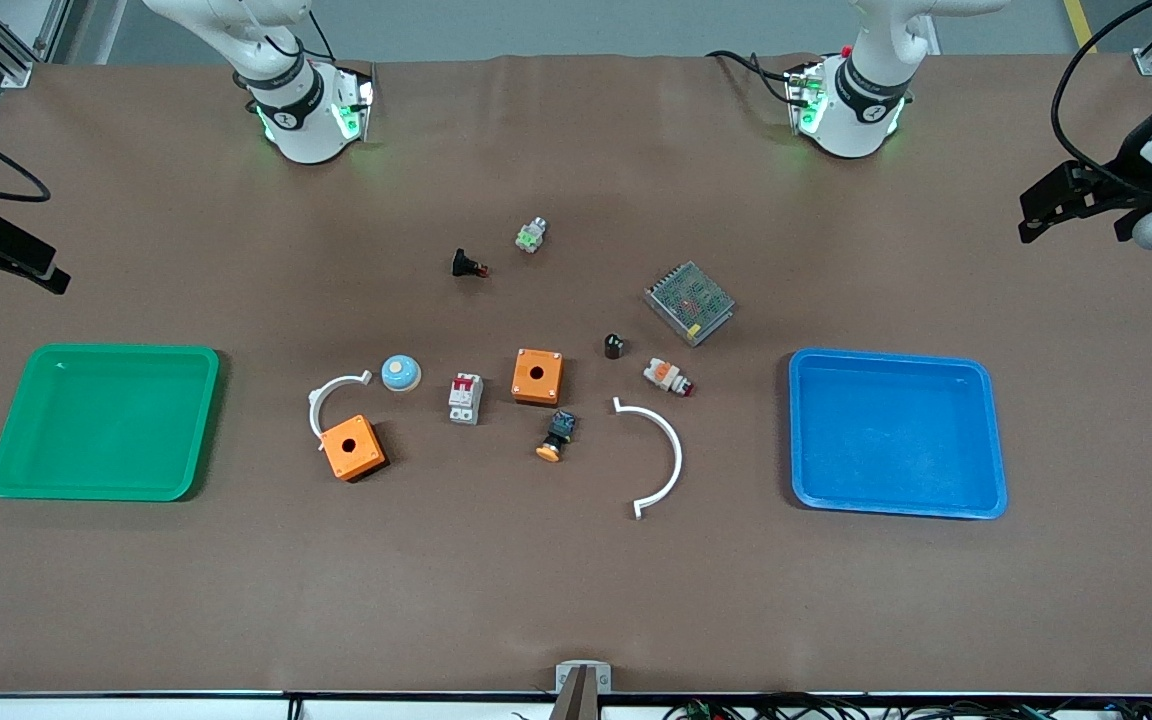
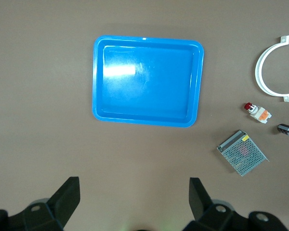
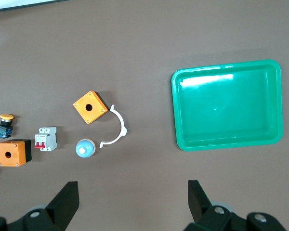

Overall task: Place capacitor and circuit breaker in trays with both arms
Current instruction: 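Move the right gripper and the left gripper toward the parts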

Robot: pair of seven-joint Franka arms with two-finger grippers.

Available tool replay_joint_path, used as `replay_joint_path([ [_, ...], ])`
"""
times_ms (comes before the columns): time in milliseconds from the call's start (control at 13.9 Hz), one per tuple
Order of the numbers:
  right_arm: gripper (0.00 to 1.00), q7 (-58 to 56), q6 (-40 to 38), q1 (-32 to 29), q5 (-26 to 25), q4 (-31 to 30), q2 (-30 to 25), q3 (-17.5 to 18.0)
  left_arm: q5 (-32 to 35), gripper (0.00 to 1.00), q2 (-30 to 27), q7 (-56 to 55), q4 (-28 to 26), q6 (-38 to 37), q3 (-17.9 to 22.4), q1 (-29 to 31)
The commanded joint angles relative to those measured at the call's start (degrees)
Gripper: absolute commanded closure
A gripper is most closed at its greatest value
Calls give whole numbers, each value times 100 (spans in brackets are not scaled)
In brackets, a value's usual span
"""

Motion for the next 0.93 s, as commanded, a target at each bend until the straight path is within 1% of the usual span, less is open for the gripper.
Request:
replay_joint_path([
  [0, 0, -38, -49, -111, -101, 132, 58, 98, -16, 0, 23, 126, 69, -15, 7, 30],
  [72, 0, -38, -49, -111, -101, 141, 58, 98, -51, 0, 67, 91, 112, -15, 7, 30],
  [288, 0, -38, -49, -111, -101, 132, 58, 98, 1, 0, 540, 73, 490, -6, 16, 47],
  [431, 0, -38, -58, -111, -92, 132, 58, 98, -86, 0, 822, 100, 552, 72, 59, 248],
  [503, 0, -38, -58, -111, -92, 132, 58, 98, -52, 0, 980, 82, 526, 221, 51, 258],
  [647, 0, -38, -67, -102, -84, 124, 76, 98, -25, 0, 1357, 82, 430, 555, 60, 275],
  [719, 0, -38, -76, -102, -84, 115, 102, 98, -25, 0, 1516, 73, 299, 835, 60, 276],
  [863, 0, -38, -76, -32, -75, 89, 216, 115, -8, 0, 1684, -23, -341, 1755, 60, 267],
])
